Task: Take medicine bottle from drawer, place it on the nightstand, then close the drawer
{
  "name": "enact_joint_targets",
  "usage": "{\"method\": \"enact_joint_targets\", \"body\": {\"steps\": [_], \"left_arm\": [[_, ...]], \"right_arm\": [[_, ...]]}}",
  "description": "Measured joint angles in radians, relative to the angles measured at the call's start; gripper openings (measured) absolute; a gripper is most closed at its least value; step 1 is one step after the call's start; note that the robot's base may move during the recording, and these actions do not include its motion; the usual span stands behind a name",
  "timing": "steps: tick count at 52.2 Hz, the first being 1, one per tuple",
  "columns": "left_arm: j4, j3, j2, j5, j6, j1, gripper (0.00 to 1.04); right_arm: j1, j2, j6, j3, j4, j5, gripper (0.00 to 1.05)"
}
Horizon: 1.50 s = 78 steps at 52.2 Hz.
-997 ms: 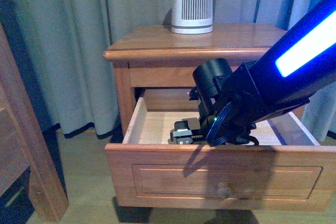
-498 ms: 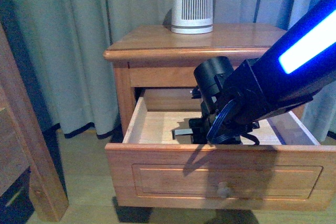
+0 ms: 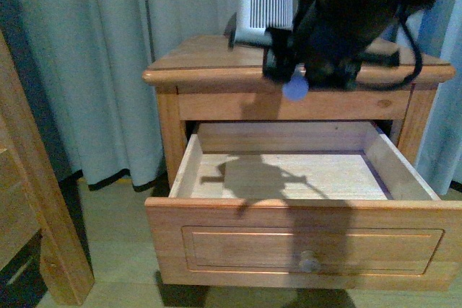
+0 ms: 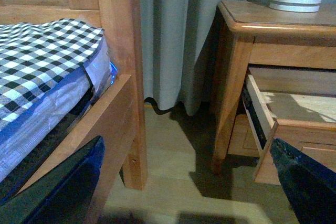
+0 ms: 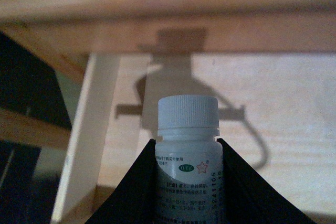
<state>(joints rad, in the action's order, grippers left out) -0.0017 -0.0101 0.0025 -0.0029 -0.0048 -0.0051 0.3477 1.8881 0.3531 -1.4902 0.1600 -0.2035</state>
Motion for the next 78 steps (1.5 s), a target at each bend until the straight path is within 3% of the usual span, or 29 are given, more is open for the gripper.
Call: {"method": "enact_joint_targets", "body": {"steps": [10,17,34,40,50,57,65,72,78], "left_arm": [[0.0,0.0,0.0,0.0,0.0,0.0,0.98],[0.0,0.0,0.0,0.0,0.0,0.0,0.98],[0.0,0.0,0.0,0.0,0.0,0.0,0.98],[0.0,0.0,0.0,0.0,0.0,0.0,0.98],[0.0,0.0,0.0,0.0,0.0,0.0,0.98],[0.0,0.0,0.0,0.0,0.0,0.0,0.98],[0.0,0.0,0.0,0.0,0.0,0.0,0.98],[0.0,0.0,0.0,0.0,0.0,0.0,0.98],[0.0,0.0,0.0,0.0,0.0,0.0,0.98]], "right_arm": [[-0.179,0.039,-0.132,-0.29,0.016,-0.082,0.29],[-0.256,0.144,-0.15,-0.441,0.062,-0.097,0.29],[-0.293,0.398,-0.127,-0.64,0.104,-0.14,0.29],[-0.282,0.428,-0.127,-0.663,0.093,-0.14,0.52],[-0.267,0.408,-0.126,-0.642,0.028,-0.102,0.78],[-0.262,0.298,-0.11,-0.515,-0.045,-0.087,0.99],[-0.275,0.04,-0.095,-0.247,-0.143,-0.087,0.98],[-0.299,-0.404,-0.106,0.25,-0.335,-0.032,0.98],[-0.278,-0.708,-0.082,0.695,-0.348,-0.001,0.98]]}}
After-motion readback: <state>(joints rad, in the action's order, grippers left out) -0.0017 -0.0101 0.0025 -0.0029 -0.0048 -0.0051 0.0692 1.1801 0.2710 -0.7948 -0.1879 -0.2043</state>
